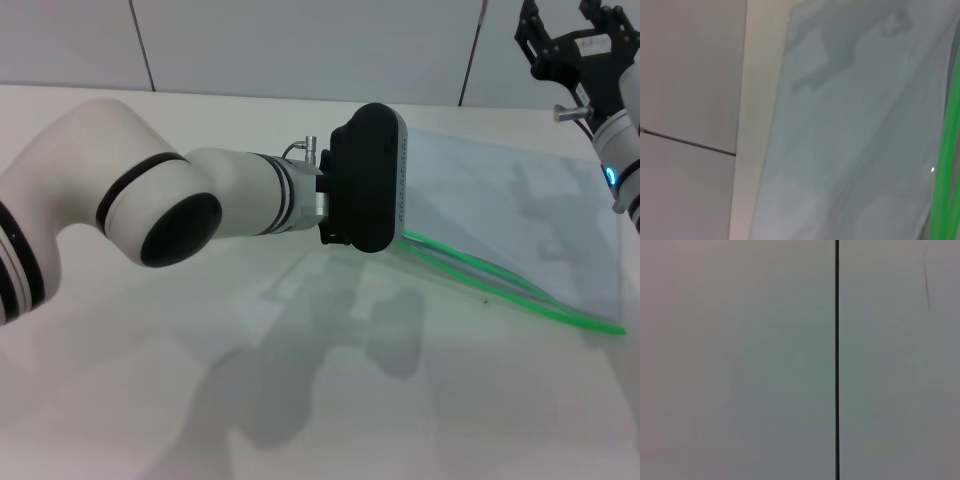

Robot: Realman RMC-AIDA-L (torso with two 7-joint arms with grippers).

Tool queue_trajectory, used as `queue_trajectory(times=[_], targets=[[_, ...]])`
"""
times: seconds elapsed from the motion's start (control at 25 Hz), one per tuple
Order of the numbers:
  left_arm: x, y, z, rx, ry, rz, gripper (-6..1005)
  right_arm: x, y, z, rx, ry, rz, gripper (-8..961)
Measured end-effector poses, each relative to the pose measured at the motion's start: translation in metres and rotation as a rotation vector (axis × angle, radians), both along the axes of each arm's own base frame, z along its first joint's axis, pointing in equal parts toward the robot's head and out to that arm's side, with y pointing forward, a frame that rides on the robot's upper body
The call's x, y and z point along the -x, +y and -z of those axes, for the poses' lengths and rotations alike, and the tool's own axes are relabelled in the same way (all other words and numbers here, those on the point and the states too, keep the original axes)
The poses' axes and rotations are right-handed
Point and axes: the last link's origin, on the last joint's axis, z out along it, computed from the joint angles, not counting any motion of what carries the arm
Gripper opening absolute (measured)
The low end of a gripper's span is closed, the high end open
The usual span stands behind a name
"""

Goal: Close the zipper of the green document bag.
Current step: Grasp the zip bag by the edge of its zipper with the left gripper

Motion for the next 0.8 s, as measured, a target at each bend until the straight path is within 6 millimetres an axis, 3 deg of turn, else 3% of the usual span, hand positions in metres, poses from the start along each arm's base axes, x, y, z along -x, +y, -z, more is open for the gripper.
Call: queue_trajectory(times=[0.4,0.56,0.8], targets=[[-0.0009,0.0017,0.0004,-0.004,-0.008,0.005,602,0.0007,-0.0001,0.0001,0.0,0.0,-0.003,707],[-0.0042,0.0025,0.0006,-0.008,-0.024,0.014,480,0.0009,-0.0001,0.0002,0.0,0.001,-0.003,707],[-0.005,0.0023,0.0034,0.0,-0.011,0.025,454,0.0022,0.0,0.0002,0.0,0.004,-0.006,707]])
